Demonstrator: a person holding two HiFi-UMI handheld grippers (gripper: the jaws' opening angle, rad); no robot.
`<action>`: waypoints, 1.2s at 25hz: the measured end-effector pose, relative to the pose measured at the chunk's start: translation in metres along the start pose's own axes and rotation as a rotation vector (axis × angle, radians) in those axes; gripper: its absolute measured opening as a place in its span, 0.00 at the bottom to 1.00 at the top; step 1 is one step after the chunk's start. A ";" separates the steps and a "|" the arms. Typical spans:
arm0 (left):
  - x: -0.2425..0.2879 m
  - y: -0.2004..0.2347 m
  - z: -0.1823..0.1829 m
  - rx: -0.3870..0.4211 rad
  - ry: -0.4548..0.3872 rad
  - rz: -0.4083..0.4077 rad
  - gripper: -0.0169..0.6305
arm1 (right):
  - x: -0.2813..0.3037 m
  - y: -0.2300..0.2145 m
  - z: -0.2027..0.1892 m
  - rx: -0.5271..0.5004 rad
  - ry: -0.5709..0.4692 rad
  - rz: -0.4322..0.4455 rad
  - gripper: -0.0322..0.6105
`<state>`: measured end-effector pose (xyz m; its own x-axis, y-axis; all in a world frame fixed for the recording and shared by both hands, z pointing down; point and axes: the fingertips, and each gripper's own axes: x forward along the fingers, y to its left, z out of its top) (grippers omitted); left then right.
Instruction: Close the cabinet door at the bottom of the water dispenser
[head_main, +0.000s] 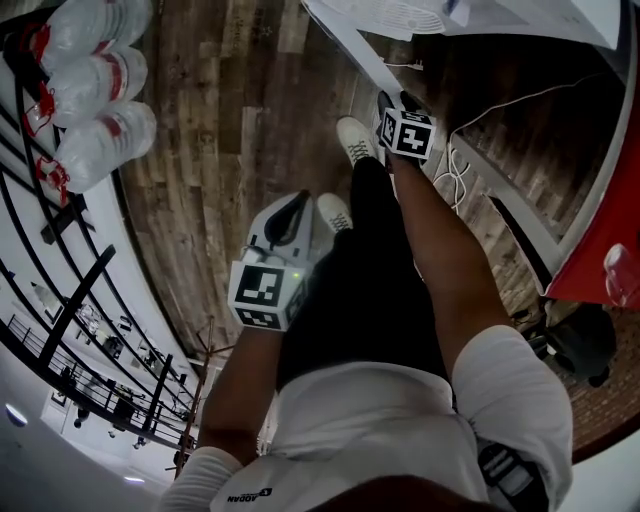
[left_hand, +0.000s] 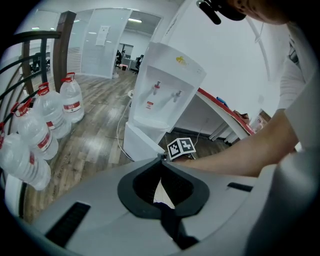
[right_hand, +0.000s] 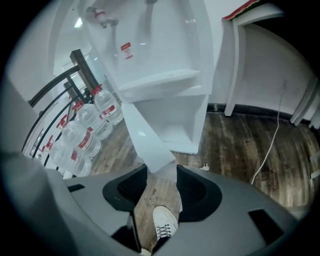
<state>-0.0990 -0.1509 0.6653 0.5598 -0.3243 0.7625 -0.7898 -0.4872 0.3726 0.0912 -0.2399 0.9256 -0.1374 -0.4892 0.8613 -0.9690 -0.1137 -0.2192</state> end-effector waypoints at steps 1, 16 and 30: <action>0.002 0.000 0.002 0.002 0.001 -0.002 0.03 | 0.000 -0.005 0.002 0.032 -0.001 -0.007 0.36; 0.028 -0.003 0.019 0.025 0.017 -0.026 0.03 | 0.012 -0.059 0.052 -0.148 -0.029 -0.060 0.28; 0.041 0.002 0.021 0.002 0.018 -0.024 0.03 | 0.025 -0.092 0.098 -0.270 -0.035 -0.103 0.26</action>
<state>-0.0728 -0.1819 0.6864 0.5741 -0.2974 0.7629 -0.7754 -0.4967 0.3899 0.1975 -0.3265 0.9219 -0.0325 -0.5173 0.8552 -0.9977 0.0678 0.0031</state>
